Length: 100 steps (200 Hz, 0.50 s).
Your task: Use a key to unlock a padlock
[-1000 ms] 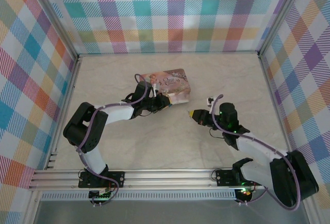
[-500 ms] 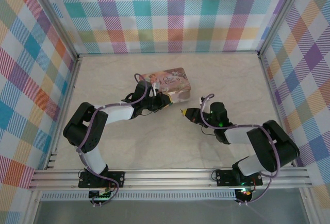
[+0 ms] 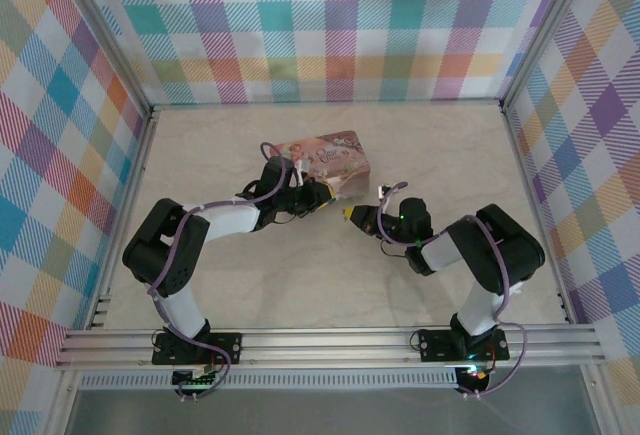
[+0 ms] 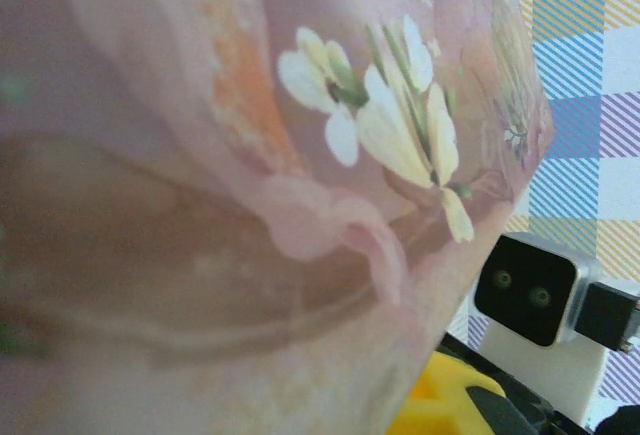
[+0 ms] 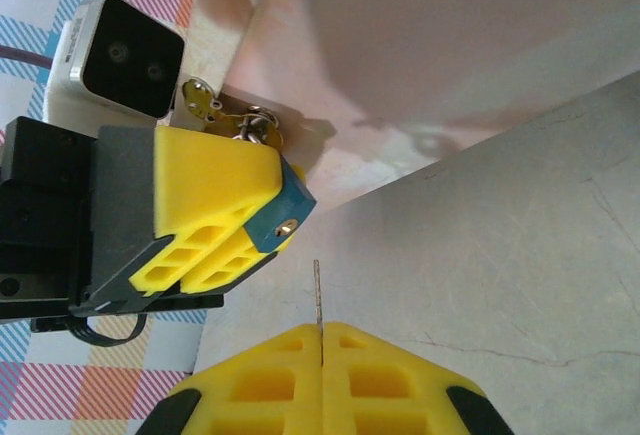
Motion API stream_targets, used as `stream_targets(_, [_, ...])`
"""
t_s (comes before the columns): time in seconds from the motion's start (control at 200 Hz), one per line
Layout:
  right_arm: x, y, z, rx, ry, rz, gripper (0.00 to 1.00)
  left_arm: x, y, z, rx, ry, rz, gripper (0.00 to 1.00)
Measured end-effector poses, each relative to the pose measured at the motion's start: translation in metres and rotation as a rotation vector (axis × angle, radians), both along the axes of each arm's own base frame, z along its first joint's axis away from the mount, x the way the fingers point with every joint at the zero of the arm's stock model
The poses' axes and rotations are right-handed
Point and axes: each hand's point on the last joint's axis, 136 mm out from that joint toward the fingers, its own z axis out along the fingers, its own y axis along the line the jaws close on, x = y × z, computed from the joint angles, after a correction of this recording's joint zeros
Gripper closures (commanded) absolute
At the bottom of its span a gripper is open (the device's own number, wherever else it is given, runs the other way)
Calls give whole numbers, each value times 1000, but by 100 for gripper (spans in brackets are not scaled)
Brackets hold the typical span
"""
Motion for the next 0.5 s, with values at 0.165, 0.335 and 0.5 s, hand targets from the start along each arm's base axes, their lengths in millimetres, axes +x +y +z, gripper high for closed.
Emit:
stream_targets(0.165, [3,3,1,21,-5,0,100,0,0,1,-3,-1,1,90])
stream_targets(0.335, [7,7,5,46,-19,0,100,0,0,1,-5,1,3,90])
stream_targets(0.5, [10,9,2,56,-14,-1,100,1,0,1,-5,1,3,90])
